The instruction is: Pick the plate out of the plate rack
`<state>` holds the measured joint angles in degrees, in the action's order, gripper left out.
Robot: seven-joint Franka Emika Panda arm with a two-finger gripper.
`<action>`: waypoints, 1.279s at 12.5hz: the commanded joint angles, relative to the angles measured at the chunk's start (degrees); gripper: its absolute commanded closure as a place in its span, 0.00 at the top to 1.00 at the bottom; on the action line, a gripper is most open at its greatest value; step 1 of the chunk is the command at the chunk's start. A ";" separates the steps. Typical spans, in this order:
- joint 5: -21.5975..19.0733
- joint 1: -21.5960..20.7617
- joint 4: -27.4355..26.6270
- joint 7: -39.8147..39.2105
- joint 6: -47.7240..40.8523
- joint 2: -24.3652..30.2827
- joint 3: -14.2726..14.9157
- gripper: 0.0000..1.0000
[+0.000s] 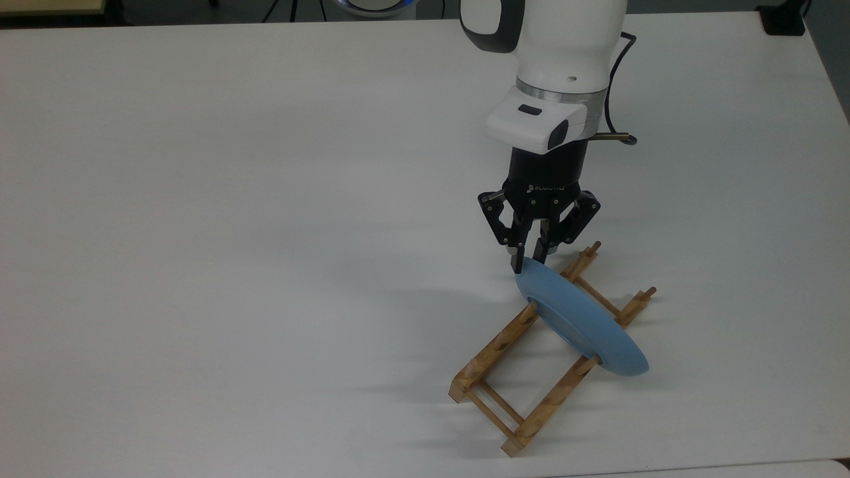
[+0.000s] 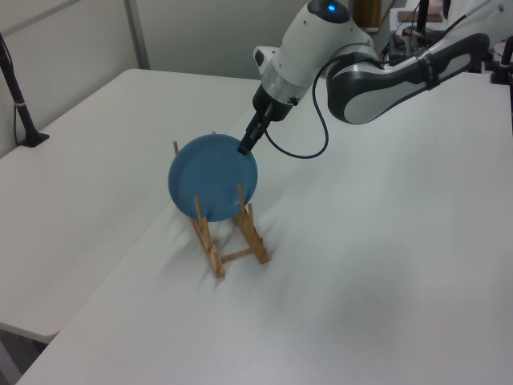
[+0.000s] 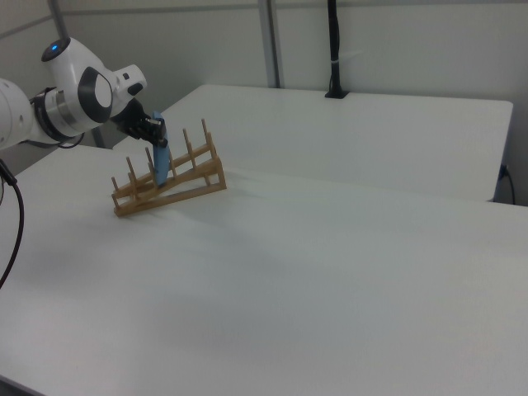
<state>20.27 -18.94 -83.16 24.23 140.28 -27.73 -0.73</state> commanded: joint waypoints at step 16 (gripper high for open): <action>2.76 -0.66 -0.68 1.70 -0.44 2.76 -0.15 0.00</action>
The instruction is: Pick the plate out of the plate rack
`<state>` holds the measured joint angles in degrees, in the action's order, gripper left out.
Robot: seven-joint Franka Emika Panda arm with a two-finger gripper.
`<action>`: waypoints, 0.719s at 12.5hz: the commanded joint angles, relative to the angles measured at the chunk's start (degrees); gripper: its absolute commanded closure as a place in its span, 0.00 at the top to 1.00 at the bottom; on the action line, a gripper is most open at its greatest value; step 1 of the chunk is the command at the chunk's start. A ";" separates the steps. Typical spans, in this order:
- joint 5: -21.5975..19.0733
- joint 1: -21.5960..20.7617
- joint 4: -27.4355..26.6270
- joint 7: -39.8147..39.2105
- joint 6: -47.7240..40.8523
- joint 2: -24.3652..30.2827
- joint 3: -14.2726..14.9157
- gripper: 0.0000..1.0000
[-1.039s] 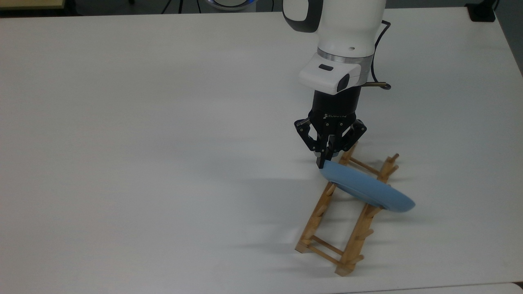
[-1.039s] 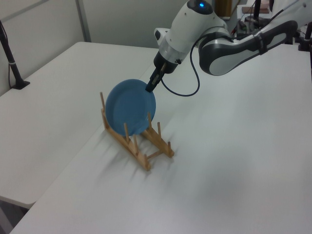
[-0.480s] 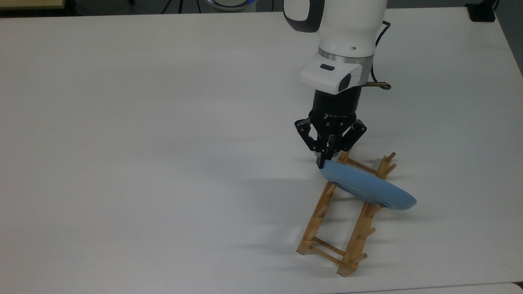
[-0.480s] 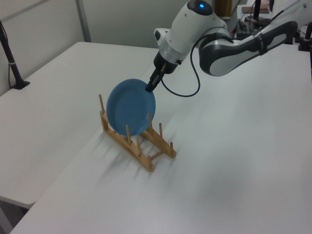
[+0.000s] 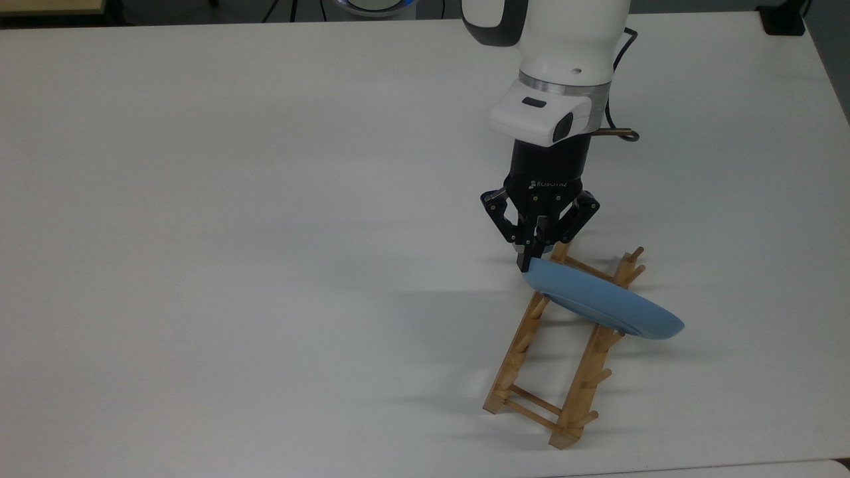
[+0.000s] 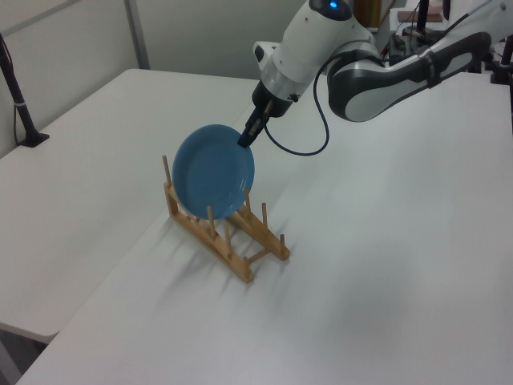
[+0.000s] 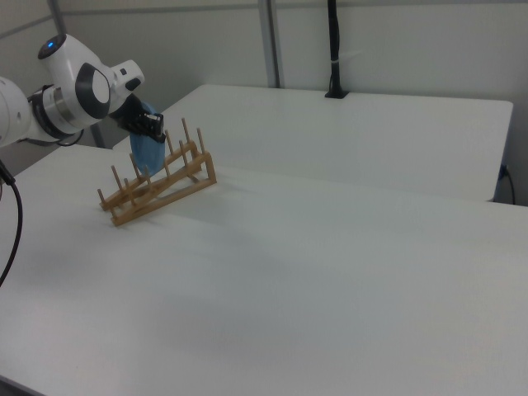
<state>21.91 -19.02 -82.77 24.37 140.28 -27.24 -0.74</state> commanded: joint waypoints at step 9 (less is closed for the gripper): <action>-1.42 2.23 -2.22 1.56 -6.77 8.43 -1.55 0.00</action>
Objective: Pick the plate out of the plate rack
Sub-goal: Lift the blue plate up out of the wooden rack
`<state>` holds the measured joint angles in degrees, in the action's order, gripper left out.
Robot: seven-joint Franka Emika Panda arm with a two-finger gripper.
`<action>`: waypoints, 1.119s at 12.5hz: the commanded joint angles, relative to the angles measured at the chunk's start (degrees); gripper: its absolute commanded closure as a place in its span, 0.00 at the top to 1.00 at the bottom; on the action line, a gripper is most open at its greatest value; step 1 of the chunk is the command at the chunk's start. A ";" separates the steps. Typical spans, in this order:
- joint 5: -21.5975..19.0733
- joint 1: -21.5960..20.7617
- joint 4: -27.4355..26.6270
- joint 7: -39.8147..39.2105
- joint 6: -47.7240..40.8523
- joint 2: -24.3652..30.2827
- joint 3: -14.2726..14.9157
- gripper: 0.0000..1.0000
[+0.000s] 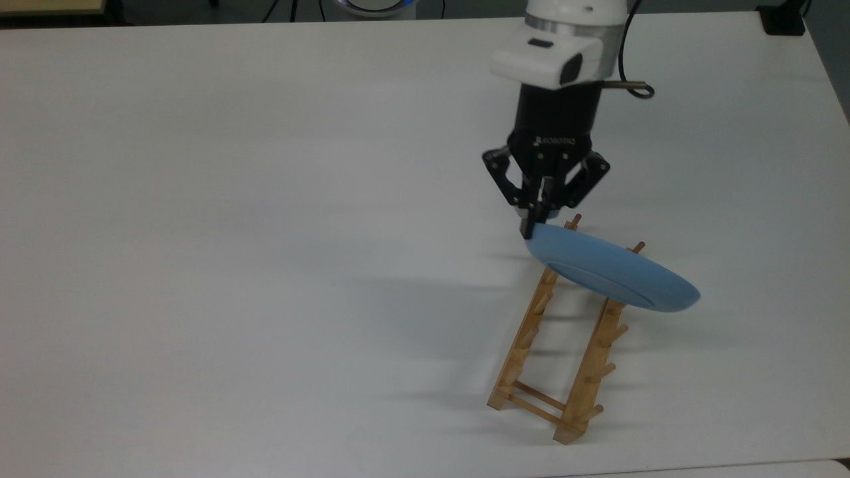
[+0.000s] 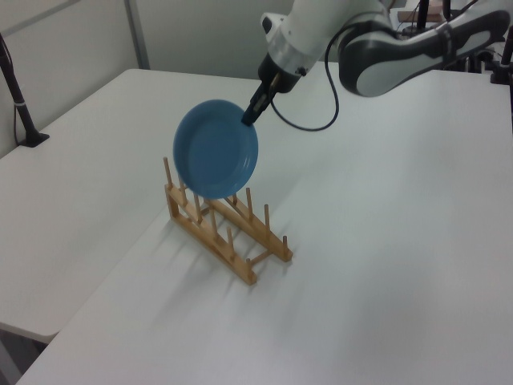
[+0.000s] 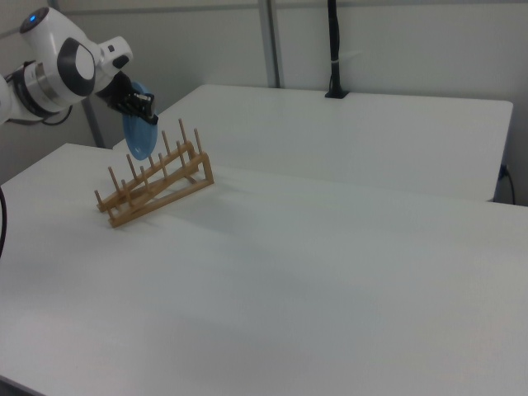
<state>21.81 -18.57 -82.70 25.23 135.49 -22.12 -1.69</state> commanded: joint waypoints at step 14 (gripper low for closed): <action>-25.84 18.73 -9.76 -29.59 -42.12 14.22 0.20 0.00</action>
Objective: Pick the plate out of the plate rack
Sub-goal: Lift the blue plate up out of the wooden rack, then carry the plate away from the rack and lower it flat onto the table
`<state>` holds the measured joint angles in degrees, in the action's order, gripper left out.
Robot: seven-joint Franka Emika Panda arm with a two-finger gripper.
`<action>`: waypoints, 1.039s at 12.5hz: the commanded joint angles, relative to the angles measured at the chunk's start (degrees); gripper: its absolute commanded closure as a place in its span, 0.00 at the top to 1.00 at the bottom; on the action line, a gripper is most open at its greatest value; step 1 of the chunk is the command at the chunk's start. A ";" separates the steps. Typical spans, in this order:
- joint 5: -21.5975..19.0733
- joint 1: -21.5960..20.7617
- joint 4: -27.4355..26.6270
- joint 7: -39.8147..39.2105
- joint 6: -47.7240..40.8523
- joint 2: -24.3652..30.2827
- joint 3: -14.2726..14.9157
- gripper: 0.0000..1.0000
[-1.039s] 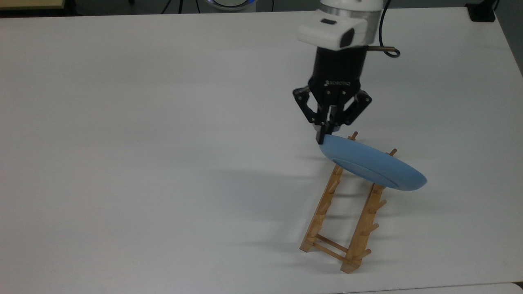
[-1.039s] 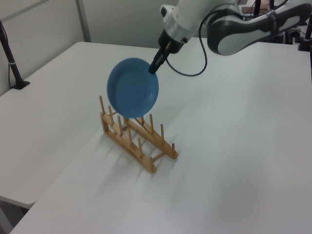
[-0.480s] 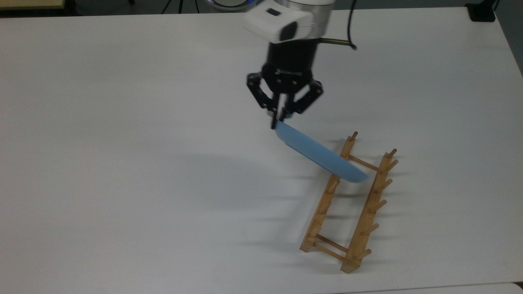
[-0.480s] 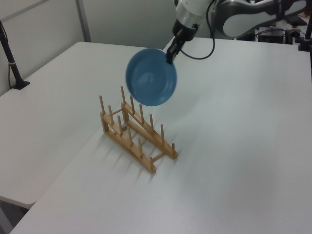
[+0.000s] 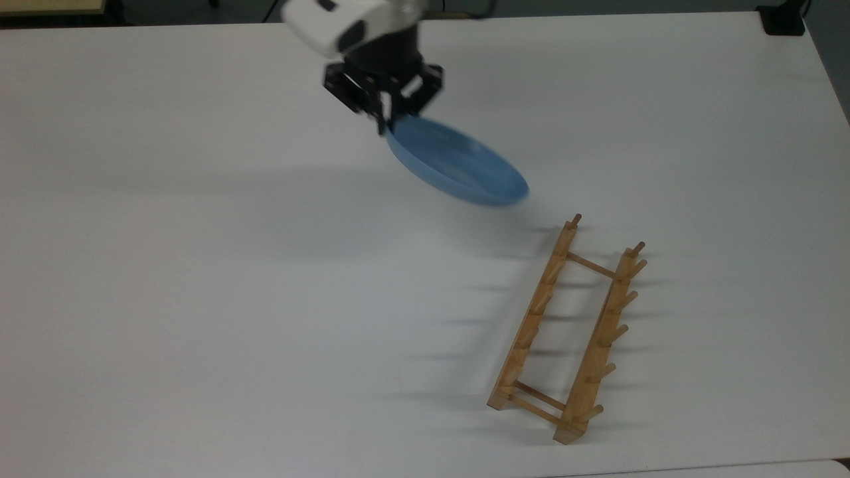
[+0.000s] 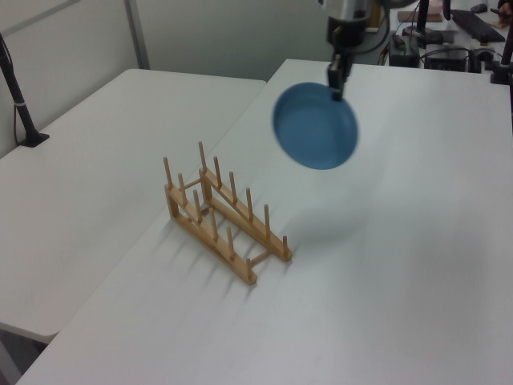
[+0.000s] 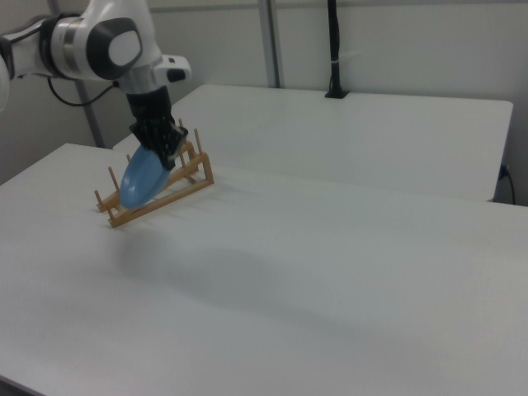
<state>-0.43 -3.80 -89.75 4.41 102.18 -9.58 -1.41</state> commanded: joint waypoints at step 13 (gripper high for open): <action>-4.05 18.04 -5.97 -34.82 -8.50 -9.04 -0.08 0.00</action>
<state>-3.01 13.41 -95.38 -29.00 91.01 -16.96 -1.28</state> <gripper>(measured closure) 0.925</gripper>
